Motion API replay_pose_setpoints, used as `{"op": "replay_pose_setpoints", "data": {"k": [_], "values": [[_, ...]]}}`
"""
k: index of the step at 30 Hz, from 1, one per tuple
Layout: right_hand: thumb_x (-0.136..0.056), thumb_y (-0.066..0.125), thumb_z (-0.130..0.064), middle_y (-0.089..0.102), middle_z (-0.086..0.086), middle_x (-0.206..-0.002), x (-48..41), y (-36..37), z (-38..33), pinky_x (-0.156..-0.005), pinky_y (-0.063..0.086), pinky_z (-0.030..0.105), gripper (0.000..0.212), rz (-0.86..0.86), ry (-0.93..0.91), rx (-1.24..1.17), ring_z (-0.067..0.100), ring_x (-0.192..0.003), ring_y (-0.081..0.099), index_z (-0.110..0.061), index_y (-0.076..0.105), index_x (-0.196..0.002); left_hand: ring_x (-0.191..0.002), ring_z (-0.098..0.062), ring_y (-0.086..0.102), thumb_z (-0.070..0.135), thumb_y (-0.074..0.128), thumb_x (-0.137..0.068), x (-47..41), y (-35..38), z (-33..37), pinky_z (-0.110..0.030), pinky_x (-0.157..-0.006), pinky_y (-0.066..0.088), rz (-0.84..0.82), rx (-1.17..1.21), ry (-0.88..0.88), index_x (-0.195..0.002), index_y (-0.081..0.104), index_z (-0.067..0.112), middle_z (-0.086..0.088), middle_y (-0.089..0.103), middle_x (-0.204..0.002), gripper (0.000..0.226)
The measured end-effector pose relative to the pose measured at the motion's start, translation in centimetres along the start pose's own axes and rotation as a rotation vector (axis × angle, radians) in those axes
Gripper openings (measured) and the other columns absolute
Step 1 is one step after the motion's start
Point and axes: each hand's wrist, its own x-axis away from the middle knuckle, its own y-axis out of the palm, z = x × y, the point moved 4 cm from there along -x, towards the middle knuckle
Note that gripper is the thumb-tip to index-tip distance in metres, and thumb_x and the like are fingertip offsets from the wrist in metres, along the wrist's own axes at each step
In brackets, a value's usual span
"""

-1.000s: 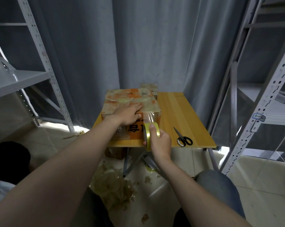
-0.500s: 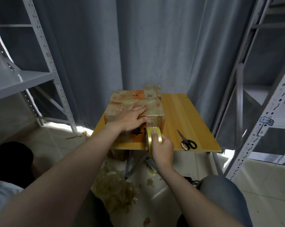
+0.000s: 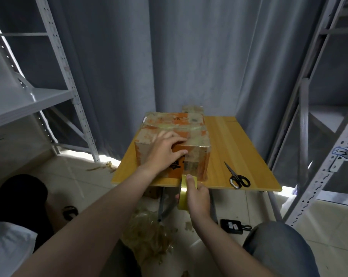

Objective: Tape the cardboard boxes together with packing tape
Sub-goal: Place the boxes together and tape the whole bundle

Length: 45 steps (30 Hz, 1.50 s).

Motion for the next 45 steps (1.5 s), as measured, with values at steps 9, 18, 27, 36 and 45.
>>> {"op": "replay_pose_setpoints", "data": {"k": [9,18,27,36,45], "values": [[-0.093,0.073,-0.044,0.054,-0.006,-0.107,-0.4,-0.3,-0.3,-0.066,0.04,0.028,0.048,0.117,-0.006,-0.035,0.011,-0.093,0.056,-0.021,0.038,-0.116,-0.084,-0.005,0.058,0.035,0.062,-0.099,4.7,1.2,1.0,-0.022,-0.07,0.044,0.115,0.122,-0.337,-0.1,0.053,0.03,0.015,0.06,-0.091,0.01],[-0.105,0.05,-0.036,0.062,0.005,-0.11,-3.5,-5.5,-4.1,-0.068,0.042,0.033,0.015,0.287,-0.258,0.387,0.027,-0.102,0.061,-0.024,0.054,-0.096,-0.069,-0.015,0.07,0.039,0.06,-0.103,7.4,5.1,2.4,-0.029,-0.057,0.059,-0.403,0.679,-0.904,-0.136,0.054,0.02,-0.005,0.071,-0.098,0.038],[-0.105,0.046,-0.029,0.049,0.013,-0.134,-7.6,-12.3,-5.5,-0.102,0.037,0.047,0.029,0.297,0.004,1.295,0.038,-0.126,0.039,-0.013,0.06,-0.124,-0.092,-0.027,0.074,0.036,0.056,-0.106,7.5,5.3,3.2,-0.037,-0.067,0.062,-0.417,0.755,-0.951,-0.123,0.063,0.027,-0.009,0.073,-0.109,0.021],[-0.095,0.073,-0.04,0.062,0.016,-0.116,-7.6,-13.5,-6.4,-0.085,0.055,0.045,0.037,0.269,-0.063,1.175,0.04,-0.108,0.06,-0.006,0.069,-0.108,-0.092,-0.025,0.069,0.035,0.056,-0.106,7.2,5.5,3.1,-0.034,-0.063,0.058,-0.39,0.695,-0.964,-0.122,0.067,0.026,-0.006,0.068,-0.107,0.022],[-0.092,0.075,-0.041,0.063,0.013,-0.09,-8.2,-14.8,-6.0,-0.063,0.044,0.034,0.036,0.272,-0.02,1.092,0.033,-0.083,0.062,-0.008,0.063,-0.084,-0.066,-0.026,0.071,0.03,0.058,-0.104,7.5,6.2,3.8,-0.033,-0.059,0.057,-0.357,0.886,-1.042,-0.122,0.063,0.014,-0.009,0.075,-0.085,0.025]]}}
